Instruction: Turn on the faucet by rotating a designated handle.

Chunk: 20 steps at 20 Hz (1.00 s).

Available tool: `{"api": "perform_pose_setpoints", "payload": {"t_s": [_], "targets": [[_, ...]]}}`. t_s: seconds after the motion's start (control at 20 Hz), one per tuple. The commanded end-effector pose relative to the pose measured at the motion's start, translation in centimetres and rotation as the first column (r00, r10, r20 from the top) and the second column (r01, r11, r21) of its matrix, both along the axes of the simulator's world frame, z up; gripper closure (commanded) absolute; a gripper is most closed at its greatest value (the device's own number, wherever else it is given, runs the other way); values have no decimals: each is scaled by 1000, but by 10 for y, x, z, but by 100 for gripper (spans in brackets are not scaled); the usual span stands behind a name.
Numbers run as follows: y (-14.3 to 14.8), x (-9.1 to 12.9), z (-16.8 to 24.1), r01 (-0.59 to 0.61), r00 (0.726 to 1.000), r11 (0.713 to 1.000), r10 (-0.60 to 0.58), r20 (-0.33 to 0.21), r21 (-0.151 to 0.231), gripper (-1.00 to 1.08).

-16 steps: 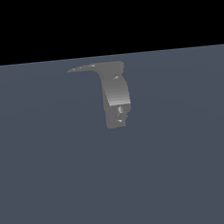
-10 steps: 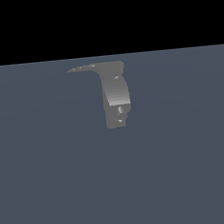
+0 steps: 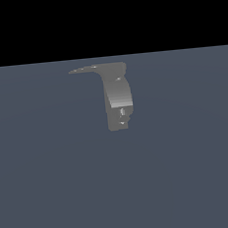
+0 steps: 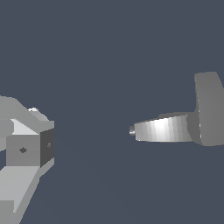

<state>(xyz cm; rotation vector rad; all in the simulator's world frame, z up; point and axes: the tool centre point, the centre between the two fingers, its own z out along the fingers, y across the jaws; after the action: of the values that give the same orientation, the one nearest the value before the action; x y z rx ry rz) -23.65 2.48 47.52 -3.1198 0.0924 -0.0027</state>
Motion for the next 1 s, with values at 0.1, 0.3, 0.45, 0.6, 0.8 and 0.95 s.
{"api": "perform_pose_setpoints", "payload": {"t_s": [0.1,0.3,0.45,0.6,0.8,0.95], "targets": [[16,10,-10,69,998,998,-69,-1,0,108],[34,22,-22,147,989,989,-147,-3,0,108],[46,33,-30,206,979,979,-206,-4,0,108],[59,44,-39,264,964,964,-264,-5,0,108],[74,60,-51,341,940,940,-341,-6,1,108],[84,74,-60,397,918,918,-397,-7,1,108]]}}
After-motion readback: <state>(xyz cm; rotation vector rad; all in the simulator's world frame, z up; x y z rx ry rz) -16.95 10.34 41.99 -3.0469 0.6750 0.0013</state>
